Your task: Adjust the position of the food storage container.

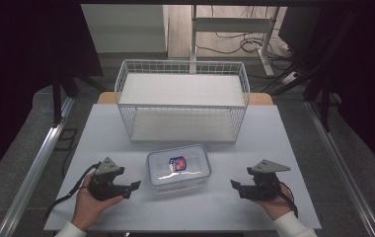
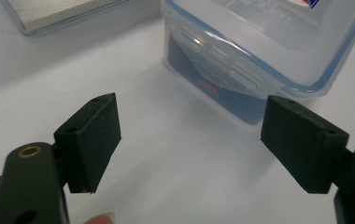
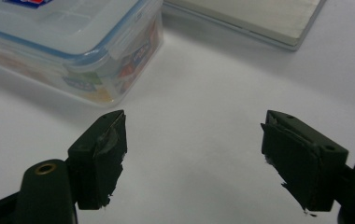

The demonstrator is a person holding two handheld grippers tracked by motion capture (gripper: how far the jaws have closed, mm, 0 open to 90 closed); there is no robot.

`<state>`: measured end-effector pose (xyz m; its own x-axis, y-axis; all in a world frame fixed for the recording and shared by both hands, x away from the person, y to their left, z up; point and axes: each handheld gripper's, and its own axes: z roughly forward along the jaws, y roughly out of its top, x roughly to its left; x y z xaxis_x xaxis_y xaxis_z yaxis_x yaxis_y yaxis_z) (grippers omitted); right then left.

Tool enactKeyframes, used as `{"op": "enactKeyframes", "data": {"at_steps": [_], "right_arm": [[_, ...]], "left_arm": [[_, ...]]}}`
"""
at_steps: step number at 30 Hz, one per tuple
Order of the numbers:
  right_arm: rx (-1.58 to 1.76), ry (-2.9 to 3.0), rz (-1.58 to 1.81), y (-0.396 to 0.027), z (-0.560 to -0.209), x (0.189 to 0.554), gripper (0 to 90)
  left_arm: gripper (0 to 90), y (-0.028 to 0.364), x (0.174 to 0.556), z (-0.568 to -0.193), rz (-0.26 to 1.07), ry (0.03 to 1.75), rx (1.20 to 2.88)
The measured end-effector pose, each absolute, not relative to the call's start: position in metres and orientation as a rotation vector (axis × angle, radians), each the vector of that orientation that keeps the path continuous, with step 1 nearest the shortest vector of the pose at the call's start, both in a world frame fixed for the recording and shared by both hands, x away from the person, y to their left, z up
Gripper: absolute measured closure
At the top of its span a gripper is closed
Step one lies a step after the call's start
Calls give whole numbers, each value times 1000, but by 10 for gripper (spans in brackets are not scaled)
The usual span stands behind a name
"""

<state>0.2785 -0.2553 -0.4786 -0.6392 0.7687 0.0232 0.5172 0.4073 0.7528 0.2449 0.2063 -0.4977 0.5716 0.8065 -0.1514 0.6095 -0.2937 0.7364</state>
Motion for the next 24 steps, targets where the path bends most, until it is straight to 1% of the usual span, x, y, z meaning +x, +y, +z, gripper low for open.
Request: {"op": "enactKeyframes", "data": {"at_steps": [8, 11, 15, 24], "right_arm": [[1129, 2369, 1076, -255, -477, 282, 251], [1128, 2379, 1074, -253, -476, 282, 258], [1126, 2392, 1069, -249, -475, 277, 267], [1123, 2420, 1053, -246, -477, 280, 289]], "left_arm": [[196, 207, 243, -497, 318, 1115, 2014], [195, 207, 239, -498, 344, 1093, 2050], [195, 208, 238, -496, 323, 1082, 2030], [195, 207, 240, -498, 324, 1081, 2044]]}}
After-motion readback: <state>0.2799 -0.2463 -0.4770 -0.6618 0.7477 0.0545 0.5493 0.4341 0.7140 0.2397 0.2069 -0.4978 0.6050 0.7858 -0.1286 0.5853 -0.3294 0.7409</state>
